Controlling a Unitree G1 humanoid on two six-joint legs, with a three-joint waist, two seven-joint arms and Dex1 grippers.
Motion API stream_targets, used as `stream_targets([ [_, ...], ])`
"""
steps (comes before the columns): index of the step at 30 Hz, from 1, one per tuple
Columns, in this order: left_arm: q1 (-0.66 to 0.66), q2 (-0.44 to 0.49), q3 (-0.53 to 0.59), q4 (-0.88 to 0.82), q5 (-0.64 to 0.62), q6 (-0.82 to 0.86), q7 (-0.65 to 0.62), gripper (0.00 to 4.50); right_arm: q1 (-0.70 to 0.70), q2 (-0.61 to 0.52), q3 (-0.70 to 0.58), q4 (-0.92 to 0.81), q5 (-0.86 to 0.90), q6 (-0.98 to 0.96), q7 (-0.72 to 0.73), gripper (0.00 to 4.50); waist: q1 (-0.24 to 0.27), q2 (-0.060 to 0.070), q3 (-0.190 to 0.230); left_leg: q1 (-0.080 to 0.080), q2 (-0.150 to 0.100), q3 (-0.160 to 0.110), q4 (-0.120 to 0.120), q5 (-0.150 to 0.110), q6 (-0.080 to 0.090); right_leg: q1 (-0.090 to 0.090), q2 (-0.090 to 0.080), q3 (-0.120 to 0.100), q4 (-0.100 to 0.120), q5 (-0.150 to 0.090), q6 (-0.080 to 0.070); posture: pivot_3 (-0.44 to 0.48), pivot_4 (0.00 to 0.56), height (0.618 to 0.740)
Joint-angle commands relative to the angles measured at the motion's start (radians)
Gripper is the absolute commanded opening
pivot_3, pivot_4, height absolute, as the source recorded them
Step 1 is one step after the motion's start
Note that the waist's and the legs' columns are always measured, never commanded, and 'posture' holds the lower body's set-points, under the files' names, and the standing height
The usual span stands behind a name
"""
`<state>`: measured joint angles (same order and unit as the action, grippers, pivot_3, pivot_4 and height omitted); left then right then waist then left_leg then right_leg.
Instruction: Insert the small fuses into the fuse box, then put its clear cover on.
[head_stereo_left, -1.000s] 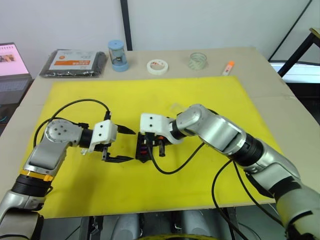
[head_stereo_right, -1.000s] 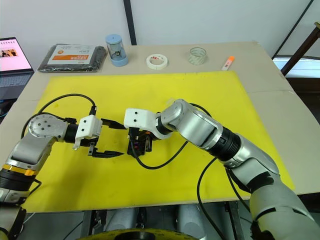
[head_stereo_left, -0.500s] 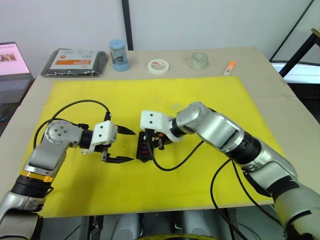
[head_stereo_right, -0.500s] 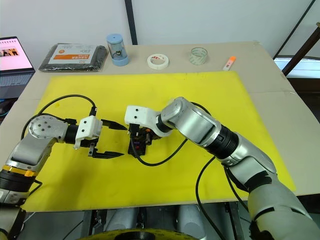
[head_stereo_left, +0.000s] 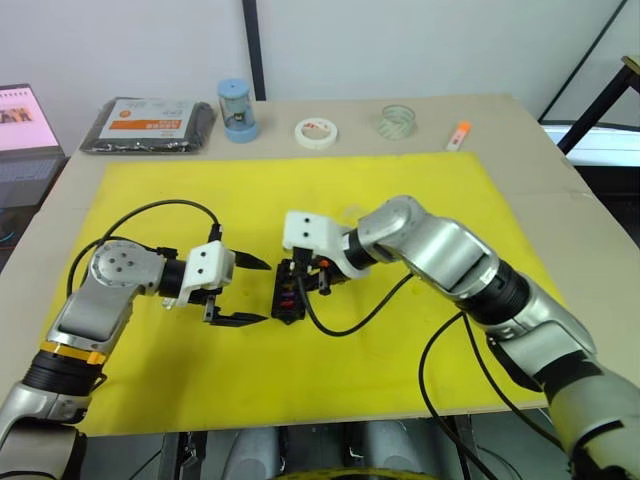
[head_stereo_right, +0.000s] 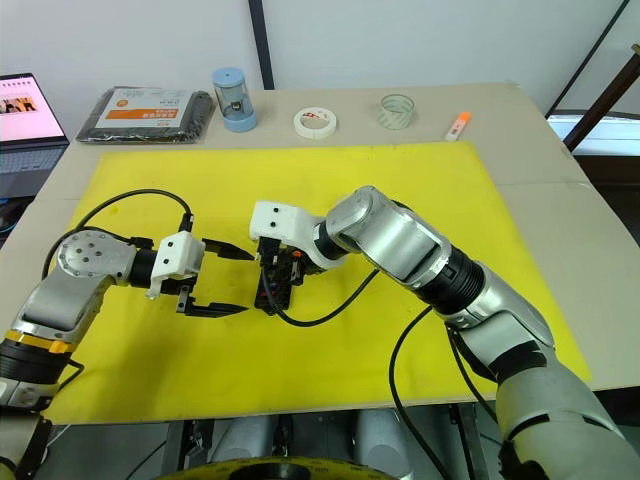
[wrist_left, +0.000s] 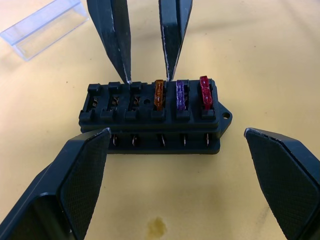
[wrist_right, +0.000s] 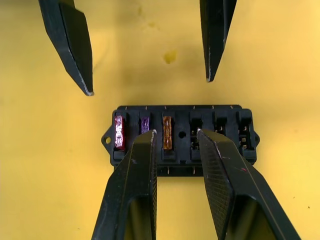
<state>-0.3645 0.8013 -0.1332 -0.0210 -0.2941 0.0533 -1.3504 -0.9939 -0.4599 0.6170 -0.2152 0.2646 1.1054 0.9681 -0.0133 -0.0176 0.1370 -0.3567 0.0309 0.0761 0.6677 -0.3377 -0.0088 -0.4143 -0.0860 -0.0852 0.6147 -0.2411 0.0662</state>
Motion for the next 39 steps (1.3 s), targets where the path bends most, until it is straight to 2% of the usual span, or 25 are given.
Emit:
stream_targets([
  [1, -0.006, 0.008, 0.022, -0.019, -0.008, -0.002, 0.000, 4.50, -0.012, 0.016, -0.051, -0.039, 0.027, -0.011, -0.004, 0.47, 0.000, 0.000, 0.000, 0.000, 0.000, 0.000, 0.000, 0.000, 0.000, 0.000, 0.000, 0.000, 0.000, 0.000, 0.000, 0.000, 0.150, 0.740],
  [2, -0.006, 0.009, 0.023, -0.019, -0.009, 0.000, 0.001, 4.50, -0.011, 0.019, -0.052, -0.040, 0.029, -0.011, -0.004, 0.11, 0.000, 0.000, 0.000, 0.000, 0.000, 0.000, 0.000, 0.000, 0.000, 0.000, 0.000, 0.000, 0.000, 0.000, 0.000, 0.000, 0.150, 0.740],
  [3, -0.006, 0.009, 0.024, -0.019, -0.010, 0.003, 0.001, 4.50, -0.007, 0.020, -0.050, -0.041, 0.031, -0.012, -0.007, 0.05, 0.000, 0.000, 0.000, 0.000, 0.000, 0.000, 0.000, 0.000, 0.000, 0.000, 0.000, 0.000, 0.000, 0.000, 0.000, 0.000, 0.150, 0.740],
  [29, -0.008, 0.014, 0.026, -0.029, -0.011, 0.017, 0.006, 4.50, 0.105, -0.015, 0.060, 0.077, -0.062, -0.161, 0.014, 0.05, 0.000, 0.000, 0.000, 0.001, 0.000, 0.000, 0.000, 0.000, 0.000, 0.001, 0.000, 0.000, 0.000, 0.000, 0.000, 0.000, 0.150, 0.740],
  [34, -0.009, 0.022, 0.049, -0.042, -0.031, 0.051, 0.015, 4.50, 0.071, -0.001, -0.054, 0.032, 0.007, -0.134, 0.036, 0.05, 0.001, 0.000, 0.000, 0.001, 0.001, 0.000, 0.000, 0.000, 0.000, 0.001, 0.000, 0.000, 0.000, 0.000, 0.000, 0.000, 0.150, 0.740],
  [39, -0.028, 0.051, 0.106, -0.055, -0.087, 0.141, 0.014, 4.50, 0.060, -0.054, -0.189, -0.049, 0.072, -0.153, 0.069, 0.05, 0.001, 0.000, 0.000, -0.001, 0.001, -0.001, 0.000, 0.000, 0.000, 0.000, 0.000, 0.000, 0.000, 0.000, 0.000, 0.000, 0.150, 0.740],
])
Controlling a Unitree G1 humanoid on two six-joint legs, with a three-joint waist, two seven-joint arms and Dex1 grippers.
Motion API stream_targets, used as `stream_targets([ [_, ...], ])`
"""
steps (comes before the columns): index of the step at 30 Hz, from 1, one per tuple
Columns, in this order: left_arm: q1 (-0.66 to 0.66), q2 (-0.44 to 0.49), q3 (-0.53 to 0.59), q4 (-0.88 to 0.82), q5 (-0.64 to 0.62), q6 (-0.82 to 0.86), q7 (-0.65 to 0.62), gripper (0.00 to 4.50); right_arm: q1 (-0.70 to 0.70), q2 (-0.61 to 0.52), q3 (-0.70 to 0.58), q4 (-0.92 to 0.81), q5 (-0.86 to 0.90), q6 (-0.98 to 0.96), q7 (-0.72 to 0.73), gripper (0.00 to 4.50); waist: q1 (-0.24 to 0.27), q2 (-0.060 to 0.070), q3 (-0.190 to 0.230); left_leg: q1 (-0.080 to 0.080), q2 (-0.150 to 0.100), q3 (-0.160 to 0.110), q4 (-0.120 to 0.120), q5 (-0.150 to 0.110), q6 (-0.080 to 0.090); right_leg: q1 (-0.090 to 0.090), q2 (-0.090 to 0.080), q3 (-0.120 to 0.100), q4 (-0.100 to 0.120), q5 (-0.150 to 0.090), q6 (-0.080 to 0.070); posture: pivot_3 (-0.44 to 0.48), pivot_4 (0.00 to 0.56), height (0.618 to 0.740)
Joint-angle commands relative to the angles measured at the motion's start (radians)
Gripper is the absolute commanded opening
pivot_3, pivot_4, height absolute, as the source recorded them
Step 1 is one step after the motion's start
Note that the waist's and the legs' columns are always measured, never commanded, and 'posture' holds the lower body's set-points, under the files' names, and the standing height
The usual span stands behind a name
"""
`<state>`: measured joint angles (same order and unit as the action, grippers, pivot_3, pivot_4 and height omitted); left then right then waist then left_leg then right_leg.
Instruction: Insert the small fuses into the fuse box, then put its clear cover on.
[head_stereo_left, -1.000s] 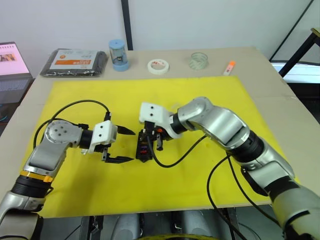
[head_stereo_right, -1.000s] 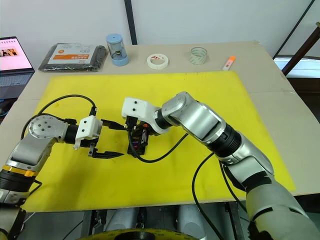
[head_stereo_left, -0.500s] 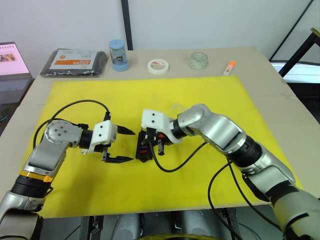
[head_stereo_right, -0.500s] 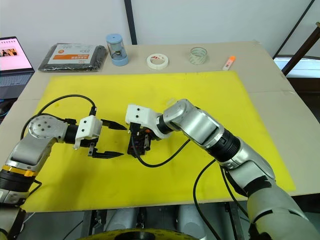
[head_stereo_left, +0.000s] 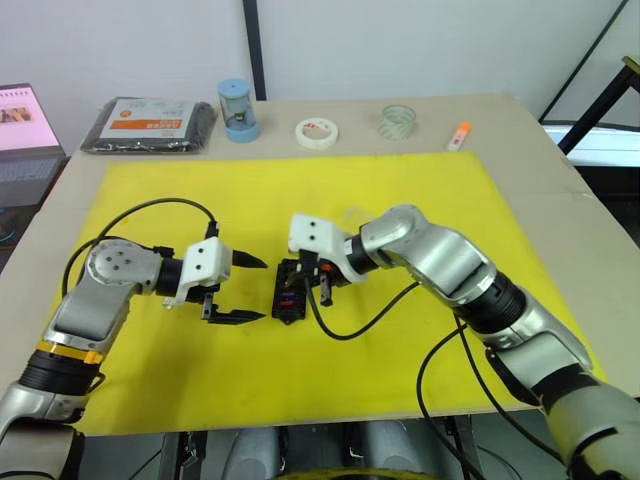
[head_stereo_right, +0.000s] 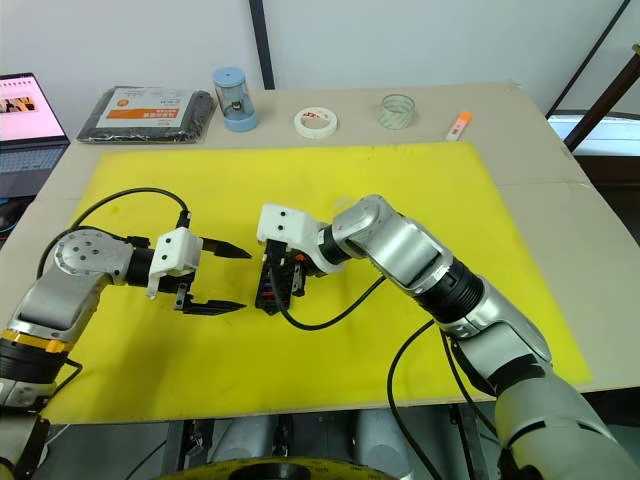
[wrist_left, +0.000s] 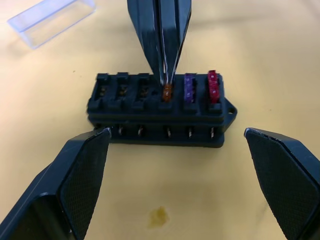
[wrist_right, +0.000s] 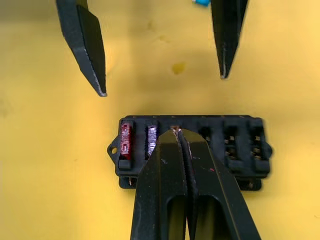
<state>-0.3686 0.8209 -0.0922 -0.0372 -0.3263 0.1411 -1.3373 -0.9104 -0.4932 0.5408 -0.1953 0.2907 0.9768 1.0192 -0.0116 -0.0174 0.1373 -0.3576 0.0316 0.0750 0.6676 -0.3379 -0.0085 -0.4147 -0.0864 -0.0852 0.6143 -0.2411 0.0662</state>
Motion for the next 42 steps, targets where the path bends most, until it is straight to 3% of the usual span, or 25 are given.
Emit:
stream_targets([
  [1, -0.022, 0.040, 0.075, -0.046, -0.066, 0.072, 0.000, 4.50, -0.018, -0.023, -0.133, -0.079, 0.058, -0.032, 0.019, 0.05, -0.001, 0.000, 0.000, 0.000, 0.000, -0.001, 0.000, 0.000, 0.000, 0.000, 0.000, 0.000, 0.000, 0.000, 0.000, 0.000, 0.150, 0.740],
  [5, -0.012, 0.143, 0.166, -0.059, -0.139, 0.210, -0.023, 4.50, 0.026, -0.151, -0.202, -0.131, 0.071, -0.102, 0.086, 0.05, -0.001, 0.000, 0.000, 0.000, 0.000, -0.001, -0.001, 0.000, 0.001, 0.000, 0.000, 0.000, 0.000, 0.000, 0.000, 0.000, 0.150, 0.740],
  [8, 0.017, 0.211, 0.233, -0.049, -0.173, 0.276, -0.027, 4.50, 0.069, -0.233, -0.246, -0.127, 0.076, -0.159, 0.120, 0.63, -0.001, 0.000, 0.001, 0.001, 0.000, -0.001, -0.001, -0.003, 0.005, 0.000, 0.000, 0.000, -0.001, 0.000, 0.000, 0.000, 0.150, 0.740],
  [10, 0.073, 0.268, 0.284, -0.025, -0.165, 0.292, -0.041, 4.50, 0.104, -0.296, -0.301, -0.114, 0.098, -0.183, 0.155, 1.27, -0.002, 0.001, 0.001, 0.001, 0.000, -0.001, -0.001, -0.003, 0.005, 0.000, -0.001, 0.000, -0.001, 0.000, 0.000, 0.000, 0.150, 0.740],
  [11, 0.105, 0.294, 0.314, -0.002, -0.156, 0.289, -0.048, 4.50, 0.125, -0.333, -0.329, -0.098, 0.100, -0.203, 0.175, 1.81, -0.002, 0.001, 0.001, 0.001, 0.000, -0.001, -0.001, -0.003, 0.004, 0.000, -0.001, 0.000, -0.001, 0.000, 0.000, 0.000, 0.150, 0.740],
  [12, 0.128, 0.310, 0.342, 0.020, -0.151, 0.285, -0.048, 4.50, 0.144, -0.362, -0.350, -0.083, 0.099, -0.221, 0.186, 1.93, -0.002, 0.001, 0.001, 0.002, 0.000, 0.000, -0.001, -0.003, 0.004, 0.000, -0.001, 0.000, -0.001, 0.000, 0.000, 0.000, 0.150, 0.740],
  [19, 0.279, 0.379, 0.522, 0.257, -0.102, 0.202, -0.052, 4.50, 0.325, -0.585, -0.463, 0.099, 0.033, -0.395, 0.258, 4.37, 0.000, 0.001, 0.002, 0.002, 0.000, 0.002, -0.001, -0.004, 0.006, -0.001, -0.002, 0.000, -0.003, 0.000, 0.000, 0.000, 0.150, 0.740],
  [20, 0.294, 0.384, 0.540, 0.299, -0.092, 0.186, -0.052, 4.50, 0.347, -0.606, -0.479, 0.125, 0.023, -0.411, 0.257, 4.48, -0.001, 0.001, 0.002, 0.002, 0.000, 0.002, -0.001, -0.004, 0.006, -0.001, -0.002, 0.000, -0.003, 0.000, 0.000, 0.000, 0.150, 0.740],
  [27, 0.309, 0.397, 0.559, 0.444, -0.071, 0.125, -0.068, 4.50, 0.419, -0.676, -0.533, 0.238, -0.007, -0.486, 0.269, 4.48, -0.001, 0.001, 0.002, 0.002, 0.001, 0.004, -0.001, -0.003, 0.005, -0.003, -0.002, 0.001, -0.002, 0.000, 0.000, 0.000, 0.150, 0.740],
  [33, 0.268, 0.378, 0.525, 0.427, -0.088, 0.140, -0.070, 4.50, 0.386, -0.652, -0.537, 0.200, 0.013, -0.464, 0.255, 4.48, -0.001, 0.001, 0.002, 0.001, 0.001, 0.004, -0.001, -0.002, 0.003, -0.004, -0.002, 0.001, -0.002, 0.000, 0.000, 0.000, 0.150, 0.740],
  [37, 0.216, 0.336, 0.459, 0.402, -0.085, 0.150, -0.079, 4.50, 0.285, -0.559, -0.496, 0.102, 0.061, -0.401, 0.241, 4.48, -0.003, 0.002, 0.002, 0.002, 0.001, 0.004, -0.001, -0.001, 0.002, -0.004, -0.002, 0.001, -0.001, 0.000, 0.000, 0.000, 0.150, 0.740],
  [42, 0.131, 0.297, 0.361, 0.437, -0.113, 0.277, -0.154, 4.50, 0.125, -0.380, -0.403, -0.034, 0.134, -0.292, 0.226, 4.48, -0.003, 0.001, 0.001, 0.000, 0.000, 0.004, -0.001, 0.000, 0.000, -0.005, 0.000, 0.001, 0.001, 0.000, 0.000, 0.000, 0.150, 0.740],
])
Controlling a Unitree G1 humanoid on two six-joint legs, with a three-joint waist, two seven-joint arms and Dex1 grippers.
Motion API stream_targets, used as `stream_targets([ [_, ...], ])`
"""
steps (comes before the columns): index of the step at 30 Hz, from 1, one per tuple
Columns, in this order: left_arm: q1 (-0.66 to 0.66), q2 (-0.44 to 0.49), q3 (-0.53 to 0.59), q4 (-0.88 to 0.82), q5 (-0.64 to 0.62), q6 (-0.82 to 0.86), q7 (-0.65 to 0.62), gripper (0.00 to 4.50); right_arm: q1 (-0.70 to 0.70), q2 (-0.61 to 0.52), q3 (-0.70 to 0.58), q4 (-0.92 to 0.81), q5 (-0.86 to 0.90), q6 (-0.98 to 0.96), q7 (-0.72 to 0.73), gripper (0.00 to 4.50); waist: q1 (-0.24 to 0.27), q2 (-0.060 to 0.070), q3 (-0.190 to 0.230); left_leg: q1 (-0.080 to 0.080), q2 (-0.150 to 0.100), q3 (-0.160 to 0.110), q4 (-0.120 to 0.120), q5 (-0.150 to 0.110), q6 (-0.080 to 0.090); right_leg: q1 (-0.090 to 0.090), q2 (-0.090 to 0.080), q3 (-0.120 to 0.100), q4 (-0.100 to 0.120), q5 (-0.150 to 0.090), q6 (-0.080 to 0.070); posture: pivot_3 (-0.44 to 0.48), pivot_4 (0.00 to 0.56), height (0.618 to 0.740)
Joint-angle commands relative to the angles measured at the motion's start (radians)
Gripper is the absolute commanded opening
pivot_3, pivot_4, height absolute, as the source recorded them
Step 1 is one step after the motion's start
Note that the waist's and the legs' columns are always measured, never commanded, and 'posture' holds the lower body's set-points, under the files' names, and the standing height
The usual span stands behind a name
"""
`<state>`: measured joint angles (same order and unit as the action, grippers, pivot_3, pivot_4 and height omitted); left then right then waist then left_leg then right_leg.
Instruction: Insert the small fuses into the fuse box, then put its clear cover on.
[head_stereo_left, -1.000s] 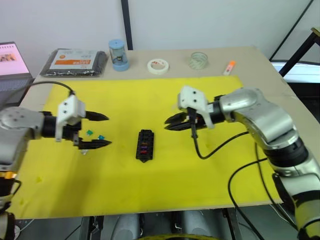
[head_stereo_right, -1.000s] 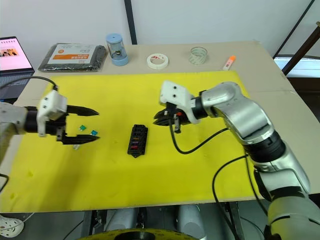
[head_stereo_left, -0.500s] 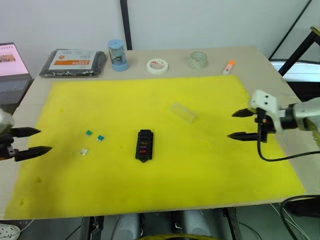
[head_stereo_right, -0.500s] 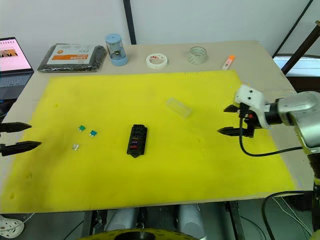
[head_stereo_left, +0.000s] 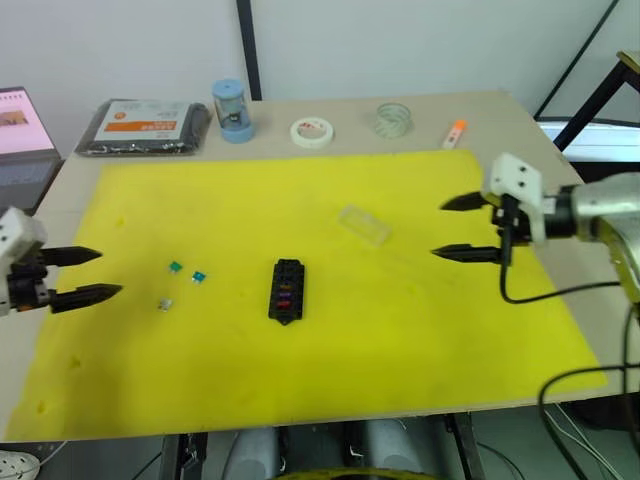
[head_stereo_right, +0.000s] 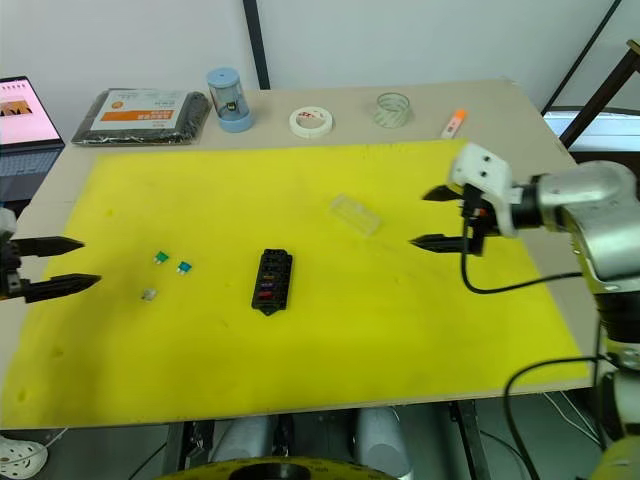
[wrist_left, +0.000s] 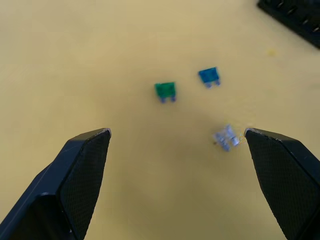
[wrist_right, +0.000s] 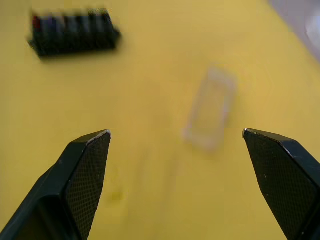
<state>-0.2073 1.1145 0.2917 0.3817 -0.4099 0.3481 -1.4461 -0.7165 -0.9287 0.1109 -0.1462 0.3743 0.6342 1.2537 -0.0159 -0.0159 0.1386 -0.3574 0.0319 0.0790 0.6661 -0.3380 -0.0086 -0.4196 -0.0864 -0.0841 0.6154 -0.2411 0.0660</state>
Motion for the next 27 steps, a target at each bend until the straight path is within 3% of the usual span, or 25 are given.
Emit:
stream_targets([
  [1, -0.039, -0.001, -0.036, 0.020, -0.041, 0.106, -0.061, 4.50, -0.095, 0.085, 0.046, -0.099, 0.056, 0.070, -0.013, 4.48, 0.002, 0.000, 0.000, 0.000, 0.000, 0.000, 0.000, 0.000, 0.000, 0.000, 0.001, 0.000, 0.001, 0.000, 0.000, 0.000, 0.150, 0.740],
  [5, -0.049, -0.014, -0.079, 0.020, -0.087, 0.258, -0.116, 4.50, -0.191, 0.209, 0.131, -0.149, 0.081, 0.131, -0.027, 4.48, 0.002, -0.001, 0.000, -0.001, 0.000, 0.000, 0.000, 0.000, 0.000, 0.000, -0.001, 0.000, 0.001, 0.000, 0.000, 0.000, 0.150, 0.740],
  [13, -0.062, -0.037, -0.116, 0.114, -0.103, 0.406, -0.147, 4.50, -0.290, 0.365, 0.251, -0.134, 0.043, 0.124, -0.065, 4.48, 0.002, -0.002, -0.001, -0.001, -0.001, 0.000, 0.001, 0.000, 0.000, 0.000, -0.001, 0.000, 0.001, 0.000, 0.000, 0.000, 0.150, 0.740],
  [17, -0.069, -0.073, -0.117, 0.112, -0.128, 0.509, -0.119, 4.50, -0.299, 0.389, 0.278, -0.125, 0.024, 0.102, -0.065, 4.48, 0.003, -0.002, -0.001, -0.001, -0.001, 0.000, 0.001, 0.000, 0.000, 0.000, -0.001, 0.000, 0.002, 0.000, 0.000, 0.000, 0.150, 0.740],
  [27, -0.036, -0.137, -0.134, 0.057, -0.149, 0.572, -0.063, 4.50, -0.309, 0.385, 0.278, -0.134, 0.024, 0.123, -0.068, 4.48, 0.004, -0.002, -0.001, 0.001, -0.001, -0.001, 0.001, 0.000, 0.000, 0.001, -0.002, 0.000, 0.002, 0.000, 0.000, 0.000, 0.150, 0.740],
])
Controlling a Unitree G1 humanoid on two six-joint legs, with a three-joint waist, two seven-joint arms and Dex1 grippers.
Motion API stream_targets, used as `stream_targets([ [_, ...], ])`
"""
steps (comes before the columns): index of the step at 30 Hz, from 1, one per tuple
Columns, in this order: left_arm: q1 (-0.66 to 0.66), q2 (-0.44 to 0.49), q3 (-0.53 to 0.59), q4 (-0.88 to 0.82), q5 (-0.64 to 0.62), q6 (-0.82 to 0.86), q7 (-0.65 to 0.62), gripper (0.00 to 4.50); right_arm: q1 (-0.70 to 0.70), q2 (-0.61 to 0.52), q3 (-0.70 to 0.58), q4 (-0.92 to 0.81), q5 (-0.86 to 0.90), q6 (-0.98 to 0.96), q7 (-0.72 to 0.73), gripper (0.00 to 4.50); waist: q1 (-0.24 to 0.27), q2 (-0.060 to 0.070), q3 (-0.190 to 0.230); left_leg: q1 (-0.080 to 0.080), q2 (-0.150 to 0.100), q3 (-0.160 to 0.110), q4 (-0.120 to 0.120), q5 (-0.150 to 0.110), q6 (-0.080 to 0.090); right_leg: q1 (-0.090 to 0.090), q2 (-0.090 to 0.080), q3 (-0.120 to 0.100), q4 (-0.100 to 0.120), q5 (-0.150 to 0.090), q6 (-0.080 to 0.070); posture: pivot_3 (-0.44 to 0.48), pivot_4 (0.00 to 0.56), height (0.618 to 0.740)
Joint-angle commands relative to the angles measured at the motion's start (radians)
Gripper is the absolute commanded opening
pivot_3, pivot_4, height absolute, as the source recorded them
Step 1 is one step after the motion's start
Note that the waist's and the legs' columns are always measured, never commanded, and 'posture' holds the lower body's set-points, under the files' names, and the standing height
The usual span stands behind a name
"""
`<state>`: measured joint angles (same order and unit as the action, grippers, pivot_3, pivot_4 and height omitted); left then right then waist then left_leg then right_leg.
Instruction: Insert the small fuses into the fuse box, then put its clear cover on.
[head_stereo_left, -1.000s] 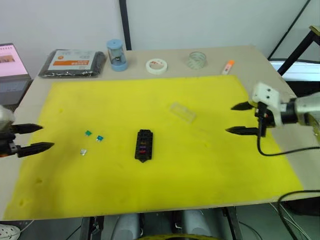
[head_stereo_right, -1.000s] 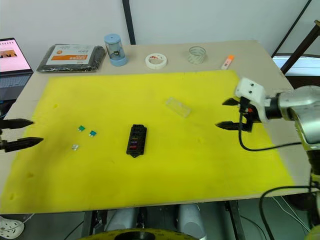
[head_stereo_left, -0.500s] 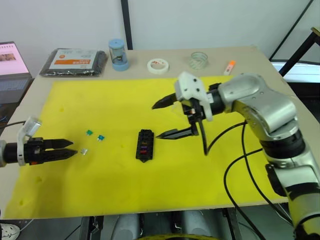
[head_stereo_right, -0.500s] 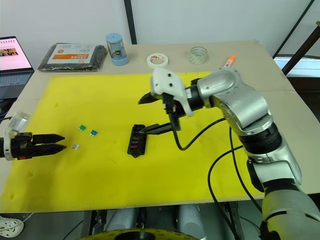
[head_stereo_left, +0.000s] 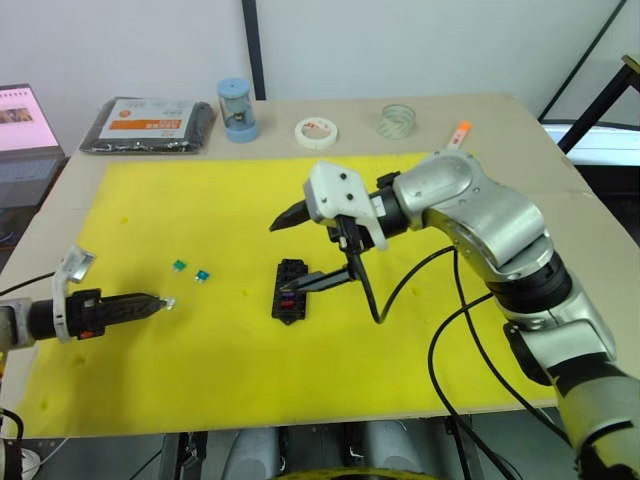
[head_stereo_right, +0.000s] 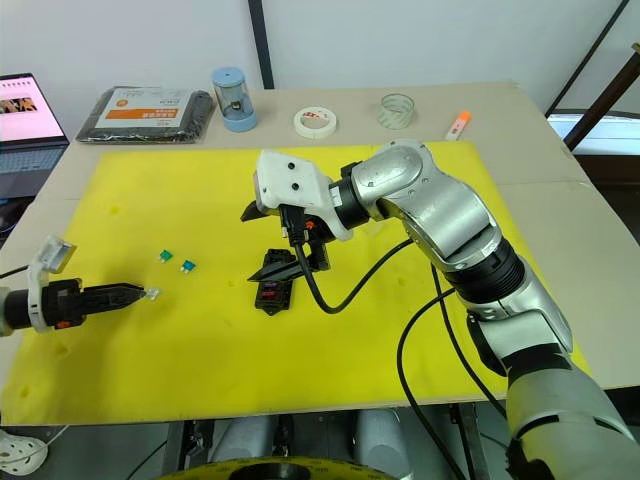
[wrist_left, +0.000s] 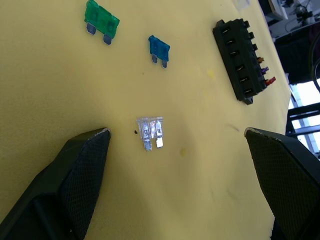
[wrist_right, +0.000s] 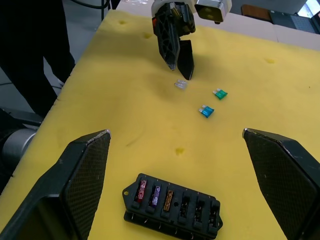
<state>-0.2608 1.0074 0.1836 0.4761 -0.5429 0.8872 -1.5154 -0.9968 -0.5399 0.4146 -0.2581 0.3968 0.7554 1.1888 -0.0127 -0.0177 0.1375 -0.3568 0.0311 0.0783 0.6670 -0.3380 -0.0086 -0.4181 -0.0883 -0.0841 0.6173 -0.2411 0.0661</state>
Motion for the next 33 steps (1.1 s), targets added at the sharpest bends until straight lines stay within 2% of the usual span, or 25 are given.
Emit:
stream_targets([
  [1, 0.021, -0.035, -0.033, -0.051, -0.020, 0.039, 0.005, 4.50, -0.030, -0.005, -0.025, -0.022, 0.001, 0.004, -0.004, 4.48, 0.002, 0.000, 0.000, 0.000, 0.000, 0.000, 0.000, 0.000, 0.000, 0.000, 0.000, 0.000, 0.000, 0.000, 0.000, 0.000, 0.150, 0.740],
  [20, 0.006, -0.072, -0.042, -0.064, -0.044, 0.108, 0.008, 4.50, -0.021, -0.011, -0.014, -0.008, -0.040, -0.019, -0.009, 4.48, 0.003, 0.000, 0.000, 0.000, -0.002, 0.000, 0.000, 0.000, 0.000, 0.002, -0.002, 0.000, -0.001, 0.000, 0.000, 0.000, 0.150, 0.740],
  [23, 0.002, -0.073, -0.041, -0.040, -0.035, 0.091, 0.012, 3.88, -0.021, -0.012, -0.014, -0.008, -0.045, -0.021, -0.008, 4.50, 0.002, 0.000, 0.000, 0.000, -0.002, 0.000, 0.000, 0.000, 0.000, 0.002, -0.002, 0.000, -0.001, 0.000, 0.000, 0.000, 0.150, 0.740],
  [25, -0.006, -0.075, -0.036, -0.017, -0.027, 0.078, 0.020, 3.23, -0.023, -0.010, -0.014, -0.008, -0.046, -0.019, -0.008, 4.50, 0.000, 0.000, 0.000, 0.000, -0.002, 0.000, 0.000, 0.000, 0.000, 0.002, -0.002, 0.000, -0.001, 0.000, 0.000, 0.000, 0.150, 0.740],
  [33, -0.034, -0.071, -0.015, 0.056, -0.027, 0.075, 0.036, 3.23, -0.027, -0.006, -0.013, -0.003, -0.051, -0.022, -0.009, 4.50, -0.001, 0.000, 0.000, 0.001, -0.001, 0.000, 0.000, 0.000, 0.000, 0.002, -0.001, 0.000, 0.000, 0.000, 0.000, 0.000, 0.150, 0.740],
])
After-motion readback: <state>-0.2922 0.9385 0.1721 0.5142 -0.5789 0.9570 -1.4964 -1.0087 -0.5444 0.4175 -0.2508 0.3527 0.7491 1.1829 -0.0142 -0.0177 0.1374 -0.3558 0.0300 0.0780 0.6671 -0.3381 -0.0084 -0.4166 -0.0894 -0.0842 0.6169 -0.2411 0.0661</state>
